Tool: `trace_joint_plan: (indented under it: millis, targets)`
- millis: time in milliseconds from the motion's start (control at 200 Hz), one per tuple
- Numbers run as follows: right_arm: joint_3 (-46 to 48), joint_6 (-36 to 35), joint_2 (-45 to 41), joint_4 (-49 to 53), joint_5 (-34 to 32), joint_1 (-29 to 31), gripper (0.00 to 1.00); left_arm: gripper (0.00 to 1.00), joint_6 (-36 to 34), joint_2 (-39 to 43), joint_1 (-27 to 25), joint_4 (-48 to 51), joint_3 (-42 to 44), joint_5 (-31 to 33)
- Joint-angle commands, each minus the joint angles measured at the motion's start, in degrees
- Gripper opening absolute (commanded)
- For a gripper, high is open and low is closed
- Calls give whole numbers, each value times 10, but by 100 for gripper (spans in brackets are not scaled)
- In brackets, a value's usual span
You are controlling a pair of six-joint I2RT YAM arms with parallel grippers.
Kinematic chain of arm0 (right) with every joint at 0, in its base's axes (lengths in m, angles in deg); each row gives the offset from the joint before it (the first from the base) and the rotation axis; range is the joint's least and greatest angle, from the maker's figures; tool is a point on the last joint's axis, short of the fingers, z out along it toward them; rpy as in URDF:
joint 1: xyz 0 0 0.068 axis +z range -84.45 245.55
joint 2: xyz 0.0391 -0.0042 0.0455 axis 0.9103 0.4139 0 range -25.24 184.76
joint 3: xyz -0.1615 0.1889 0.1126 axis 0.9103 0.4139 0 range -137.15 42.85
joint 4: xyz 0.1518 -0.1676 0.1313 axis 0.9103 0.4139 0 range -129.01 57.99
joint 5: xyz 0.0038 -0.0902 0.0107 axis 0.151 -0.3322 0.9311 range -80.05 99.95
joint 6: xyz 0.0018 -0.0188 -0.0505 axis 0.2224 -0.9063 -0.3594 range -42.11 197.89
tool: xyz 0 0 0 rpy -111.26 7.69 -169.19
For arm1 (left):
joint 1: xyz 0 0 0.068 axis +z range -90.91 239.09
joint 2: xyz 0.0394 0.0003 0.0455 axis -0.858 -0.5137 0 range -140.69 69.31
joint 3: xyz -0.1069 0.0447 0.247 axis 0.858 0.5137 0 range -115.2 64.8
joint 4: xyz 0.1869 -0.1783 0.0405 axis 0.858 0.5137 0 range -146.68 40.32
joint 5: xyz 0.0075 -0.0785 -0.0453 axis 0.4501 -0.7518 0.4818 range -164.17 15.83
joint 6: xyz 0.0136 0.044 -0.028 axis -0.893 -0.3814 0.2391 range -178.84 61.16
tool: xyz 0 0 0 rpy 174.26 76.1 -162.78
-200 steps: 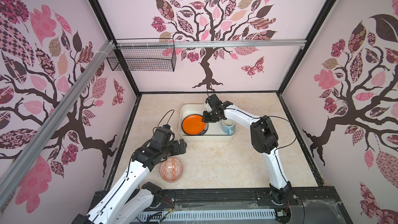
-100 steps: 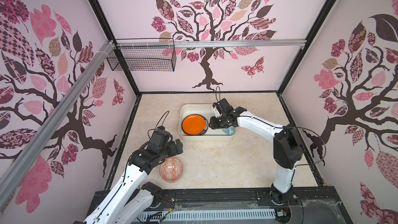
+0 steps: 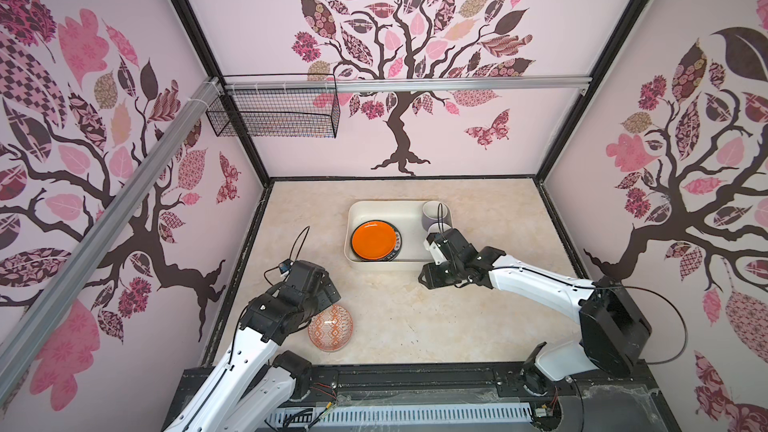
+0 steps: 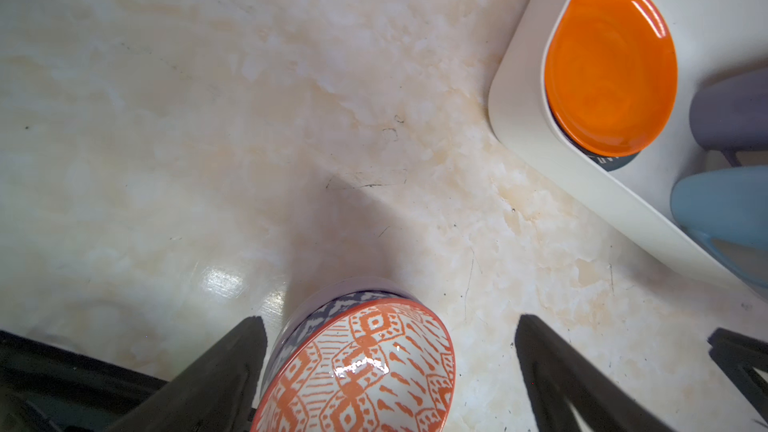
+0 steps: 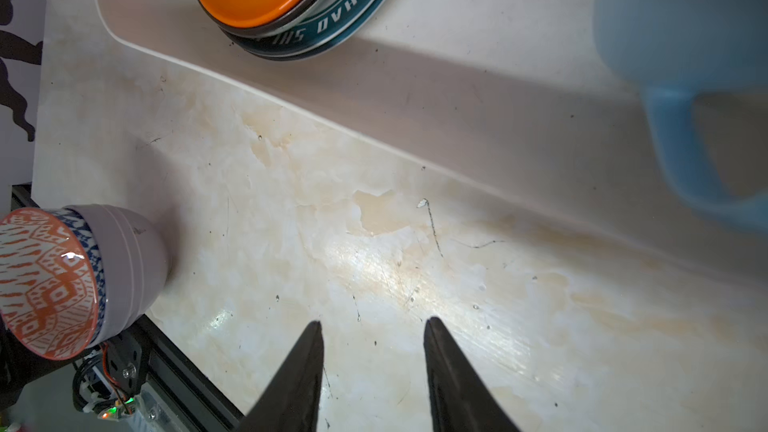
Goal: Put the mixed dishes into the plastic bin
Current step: 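Withdraw the right gripper toward the patterned bowl while the left gripper hovers over it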
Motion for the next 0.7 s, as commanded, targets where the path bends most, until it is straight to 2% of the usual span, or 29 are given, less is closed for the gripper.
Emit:
trace_joint_plan:
  millis: [0,130,410,695]
  targets:
    - [13,1,-43,-25,8,0,43,98,49,-15,-3,29,16,11]
    - [41,4,-62,-43,20,0,44,98,78,-15,-3,30,29,-4]
    - [74,-1,-69,-65,33,0,44,85,105,6,-6,25,66,-26]
    - [83,-6,-53,-80,40,1,44,83,158,-1,-68,18,86,-10]
